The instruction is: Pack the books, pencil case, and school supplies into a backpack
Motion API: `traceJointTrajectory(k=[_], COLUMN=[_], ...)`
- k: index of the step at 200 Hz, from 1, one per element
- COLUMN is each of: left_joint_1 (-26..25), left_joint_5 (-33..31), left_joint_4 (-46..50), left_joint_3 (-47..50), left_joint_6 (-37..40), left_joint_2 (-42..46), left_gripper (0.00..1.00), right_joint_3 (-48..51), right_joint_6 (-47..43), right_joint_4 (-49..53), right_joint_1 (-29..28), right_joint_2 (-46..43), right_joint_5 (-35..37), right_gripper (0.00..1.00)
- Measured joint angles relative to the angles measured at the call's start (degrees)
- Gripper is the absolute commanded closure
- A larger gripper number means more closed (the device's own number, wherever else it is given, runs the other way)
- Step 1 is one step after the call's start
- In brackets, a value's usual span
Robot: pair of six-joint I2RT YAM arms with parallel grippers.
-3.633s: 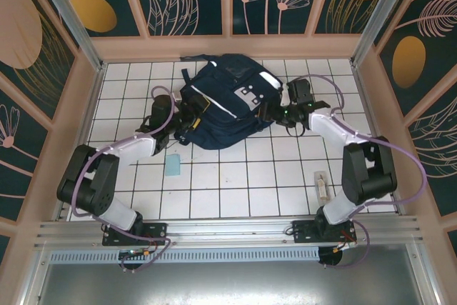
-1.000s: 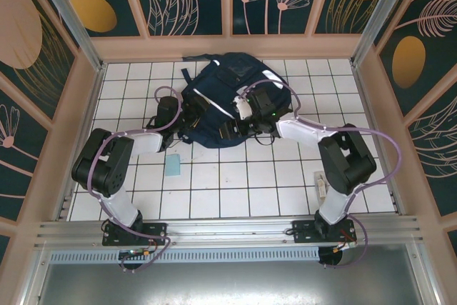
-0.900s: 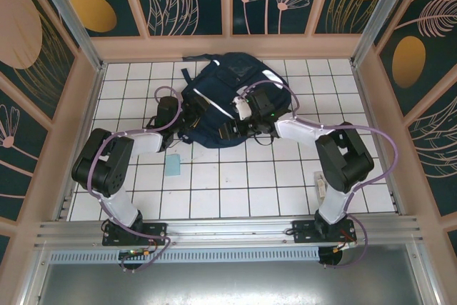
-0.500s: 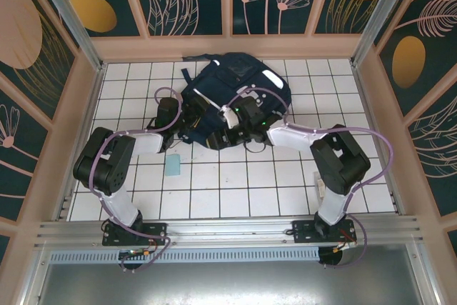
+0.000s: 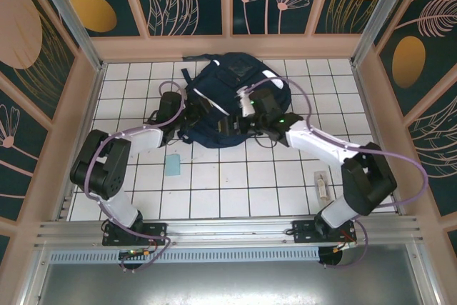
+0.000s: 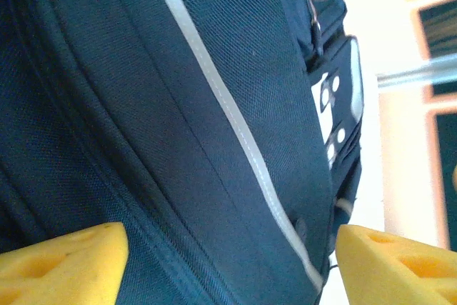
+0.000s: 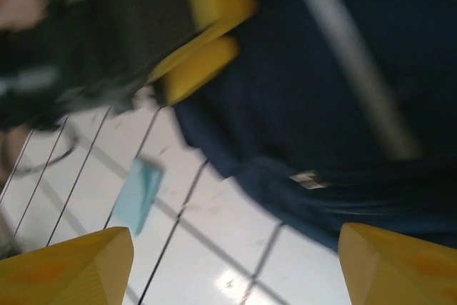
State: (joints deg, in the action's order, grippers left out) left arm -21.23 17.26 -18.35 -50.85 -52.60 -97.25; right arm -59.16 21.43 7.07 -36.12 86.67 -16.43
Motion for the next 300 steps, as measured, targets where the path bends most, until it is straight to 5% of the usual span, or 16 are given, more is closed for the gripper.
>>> traceJointTrajectory(k=[54,140,300], left_joint_1=[-1.1,-8.1,-13.4], left_joint_5=[0.0,1.0,-8.6], left_joint_4=[17.0,35.3,47.6], left_joint_3=[-8.2,-22.2,-25.4], left_joint_6=[22.0,41.9,43.1], left_joint_2=[3.0,-5.0,-8.9], left_gripper=[0.42,0.39,0.36], right_joint_3=[11.5,12.3,12.2], right_joint_6=[10.6,20.9,22.6], right_joint_4=[-3.0,-13.3,-17.8], right_joint_1=[11.1,16.9,16.5], right_joint_2=[-2.4,8.7,11.0], right_joint_5=[5.7,3.2,0.3], right_gripper=[0.28,0.30,0.30])
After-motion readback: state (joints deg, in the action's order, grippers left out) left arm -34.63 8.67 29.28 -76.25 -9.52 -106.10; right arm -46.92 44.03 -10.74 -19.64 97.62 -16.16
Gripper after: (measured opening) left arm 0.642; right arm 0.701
